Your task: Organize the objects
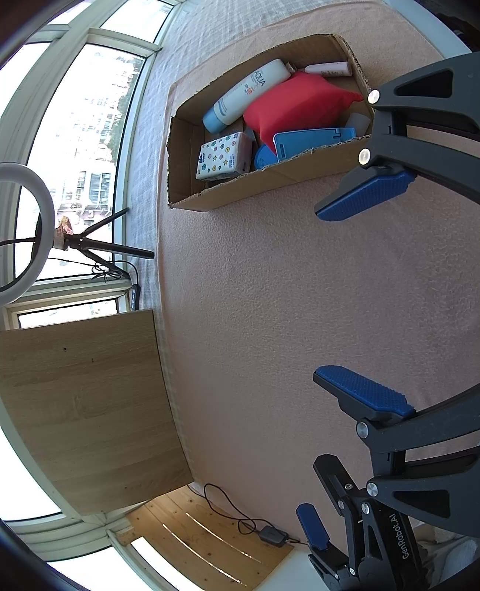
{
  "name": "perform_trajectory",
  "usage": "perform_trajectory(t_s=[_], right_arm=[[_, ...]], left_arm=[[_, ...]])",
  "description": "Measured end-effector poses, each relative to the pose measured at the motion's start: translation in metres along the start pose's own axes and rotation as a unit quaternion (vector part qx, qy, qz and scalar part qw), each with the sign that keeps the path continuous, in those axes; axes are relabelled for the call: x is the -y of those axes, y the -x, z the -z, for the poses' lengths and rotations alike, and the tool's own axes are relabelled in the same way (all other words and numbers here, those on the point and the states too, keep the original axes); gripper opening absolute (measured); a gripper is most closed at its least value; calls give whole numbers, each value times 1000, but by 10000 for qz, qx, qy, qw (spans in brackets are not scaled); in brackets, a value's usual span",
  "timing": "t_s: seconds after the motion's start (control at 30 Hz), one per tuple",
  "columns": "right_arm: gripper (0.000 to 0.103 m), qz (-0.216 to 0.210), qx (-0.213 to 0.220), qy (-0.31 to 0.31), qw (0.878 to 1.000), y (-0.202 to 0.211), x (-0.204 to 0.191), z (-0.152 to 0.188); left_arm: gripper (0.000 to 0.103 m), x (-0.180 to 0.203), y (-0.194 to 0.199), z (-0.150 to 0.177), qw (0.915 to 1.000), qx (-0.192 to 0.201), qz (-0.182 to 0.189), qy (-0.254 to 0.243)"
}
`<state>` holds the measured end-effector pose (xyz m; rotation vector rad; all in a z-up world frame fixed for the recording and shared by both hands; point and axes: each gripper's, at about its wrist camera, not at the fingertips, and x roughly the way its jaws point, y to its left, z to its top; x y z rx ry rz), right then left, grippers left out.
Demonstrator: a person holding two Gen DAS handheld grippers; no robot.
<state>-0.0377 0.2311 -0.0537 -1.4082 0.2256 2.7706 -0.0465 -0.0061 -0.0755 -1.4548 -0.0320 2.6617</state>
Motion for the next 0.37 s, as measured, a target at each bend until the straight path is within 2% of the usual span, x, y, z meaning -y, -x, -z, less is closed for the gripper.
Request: perform_trajectory(t_s=[0.37], right_arm=[[77, 8, -68, -6, 10000, -7, -2, 0]], left_arm=[[93, -2, -7, 1, 10000, 51, -14, -44]])
